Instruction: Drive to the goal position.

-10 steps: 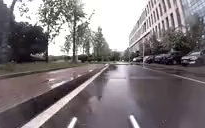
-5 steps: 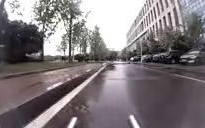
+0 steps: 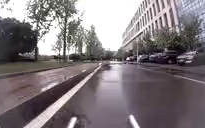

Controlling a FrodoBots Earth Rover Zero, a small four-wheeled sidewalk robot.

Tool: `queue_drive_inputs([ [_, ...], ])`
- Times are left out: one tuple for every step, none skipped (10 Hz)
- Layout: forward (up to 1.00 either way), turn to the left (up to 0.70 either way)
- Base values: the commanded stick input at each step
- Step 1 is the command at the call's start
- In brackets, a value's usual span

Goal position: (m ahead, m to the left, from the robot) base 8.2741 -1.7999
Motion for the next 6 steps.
queue_drive_inputs([
  [0.70,0.00],
  [0.70,0.00],
  [0.70,0.00],
  [0.70,0.00],
  [0.70,0.00],
  [0.70,0.00],
])
